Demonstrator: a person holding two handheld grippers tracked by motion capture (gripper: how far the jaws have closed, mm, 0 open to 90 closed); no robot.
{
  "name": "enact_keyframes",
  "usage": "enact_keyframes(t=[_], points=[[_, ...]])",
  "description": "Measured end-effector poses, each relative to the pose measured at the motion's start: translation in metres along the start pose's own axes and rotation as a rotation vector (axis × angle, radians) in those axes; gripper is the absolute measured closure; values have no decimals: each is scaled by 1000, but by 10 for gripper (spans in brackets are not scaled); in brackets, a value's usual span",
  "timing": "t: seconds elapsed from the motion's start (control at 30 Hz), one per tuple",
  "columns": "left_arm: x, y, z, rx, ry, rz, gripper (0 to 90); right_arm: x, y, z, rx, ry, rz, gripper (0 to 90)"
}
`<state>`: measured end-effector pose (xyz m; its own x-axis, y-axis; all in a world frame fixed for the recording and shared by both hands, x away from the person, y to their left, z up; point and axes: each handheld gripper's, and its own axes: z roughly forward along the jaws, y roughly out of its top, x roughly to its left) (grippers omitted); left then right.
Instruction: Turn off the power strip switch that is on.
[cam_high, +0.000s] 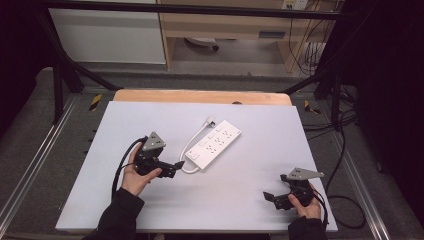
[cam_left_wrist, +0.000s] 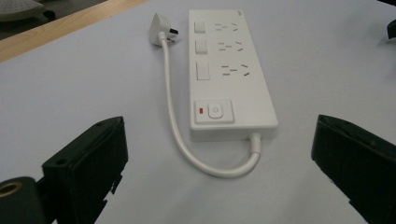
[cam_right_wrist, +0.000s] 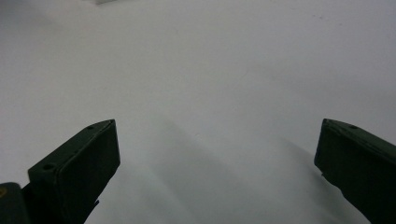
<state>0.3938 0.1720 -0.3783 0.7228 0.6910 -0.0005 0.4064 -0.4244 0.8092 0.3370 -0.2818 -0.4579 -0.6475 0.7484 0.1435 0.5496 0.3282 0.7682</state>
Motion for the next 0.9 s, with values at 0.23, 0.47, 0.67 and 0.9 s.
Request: enact_keyframes(t=[0.23, 0.47, 0.67, 0.9], points=[[-1, 5, 6, 3, 2, 3, 36, 0, 0, 0, 0, 1, 1, 7], [-2, 9, 10, 4, 2, 3, 39, 0, 0, 0, 1, 0, 2, 8], [-3, 12, 14, 7, 0, 2, 40, 0, 0, 0, -1, 0, -1, 7], [-5, 17, 20, 8, 0, 5, 43, 0, 0, 0, 2, 1, 2, 7]])
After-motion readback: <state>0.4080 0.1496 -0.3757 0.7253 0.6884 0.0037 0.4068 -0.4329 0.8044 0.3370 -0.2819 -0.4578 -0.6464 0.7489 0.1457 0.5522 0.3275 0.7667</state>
